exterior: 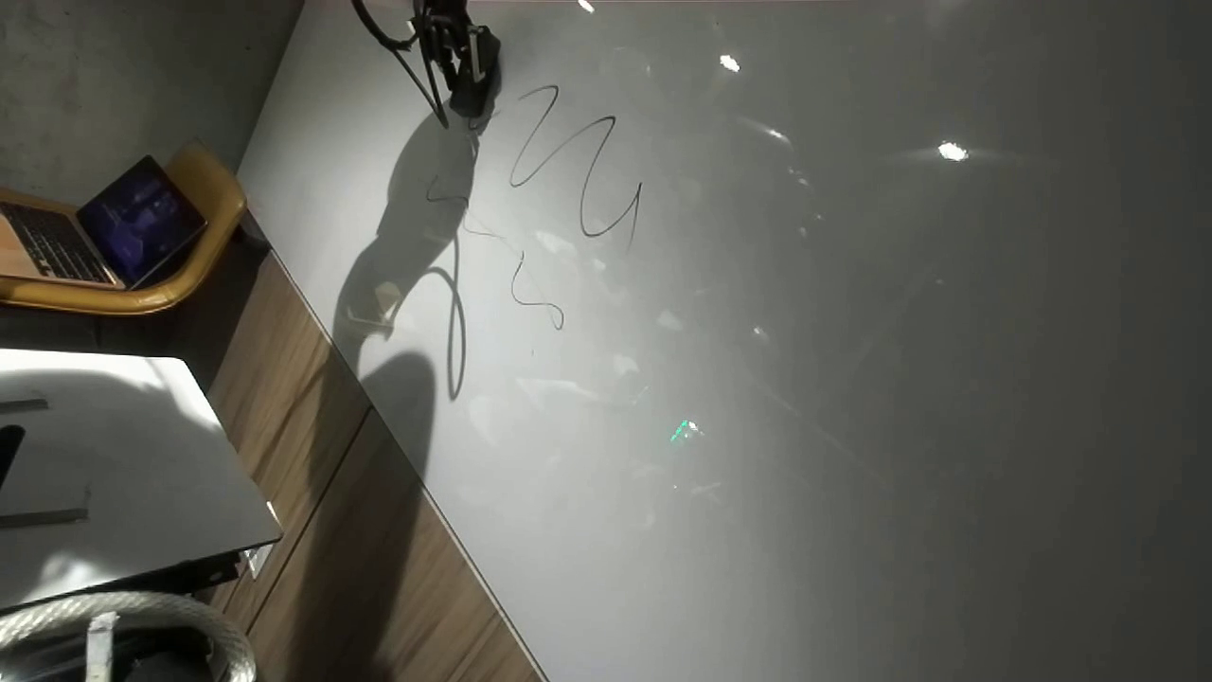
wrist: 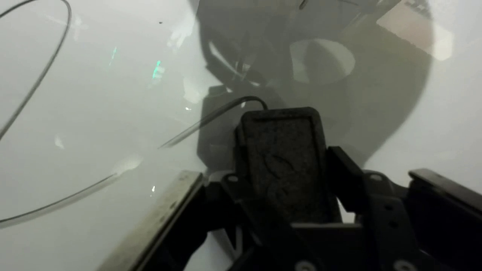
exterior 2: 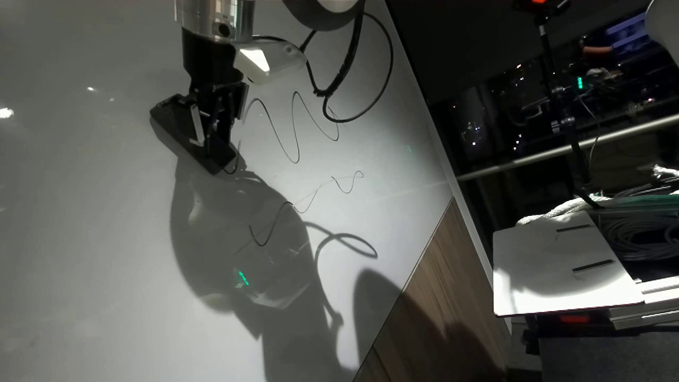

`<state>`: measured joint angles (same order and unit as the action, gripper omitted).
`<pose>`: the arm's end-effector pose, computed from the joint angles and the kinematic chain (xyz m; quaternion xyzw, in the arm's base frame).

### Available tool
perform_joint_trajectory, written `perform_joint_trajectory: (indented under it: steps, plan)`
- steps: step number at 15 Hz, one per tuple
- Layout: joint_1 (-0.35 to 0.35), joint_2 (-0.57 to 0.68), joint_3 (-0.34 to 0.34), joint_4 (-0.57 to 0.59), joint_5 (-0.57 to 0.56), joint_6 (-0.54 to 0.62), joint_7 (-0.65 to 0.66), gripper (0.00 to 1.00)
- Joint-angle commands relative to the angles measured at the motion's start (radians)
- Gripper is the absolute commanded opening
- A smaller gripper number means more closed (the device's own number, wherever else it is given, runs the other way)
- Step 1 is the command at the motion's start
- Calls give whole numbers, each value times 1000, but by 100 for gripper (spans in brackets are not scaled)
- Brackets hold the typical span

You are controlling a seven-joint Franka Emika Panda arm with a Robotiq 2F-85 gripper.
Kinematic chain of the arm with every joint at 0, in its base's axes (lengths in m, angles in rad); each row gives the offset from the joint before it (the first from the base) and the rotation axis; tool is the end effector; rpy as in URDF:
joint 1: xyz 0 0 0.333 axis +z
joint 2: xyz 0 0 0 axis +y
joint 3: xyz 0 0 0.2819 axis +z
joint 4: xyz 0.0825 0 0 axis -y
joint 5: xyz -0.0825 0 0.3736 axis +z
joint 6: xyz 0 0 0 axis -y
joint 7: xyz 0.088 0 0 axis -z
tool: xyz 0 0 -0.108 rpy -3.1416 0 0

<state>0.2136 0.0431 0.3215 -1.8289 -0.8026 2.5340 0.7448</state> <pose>0.5226 0.3151 0.5463 0.8915 0.1357 0.4268 0.0681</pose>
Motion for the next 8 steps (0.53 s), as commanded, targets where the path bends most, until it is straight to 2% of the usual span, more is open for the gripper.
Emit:
perform_joint_trajectory:
  steps: [1, 8]
  plan:
    - [-2, 27, -64, -11, -20, 25, -30, 30]
    - [-67, -69, -160, -174, -2, 67, -64, 30]
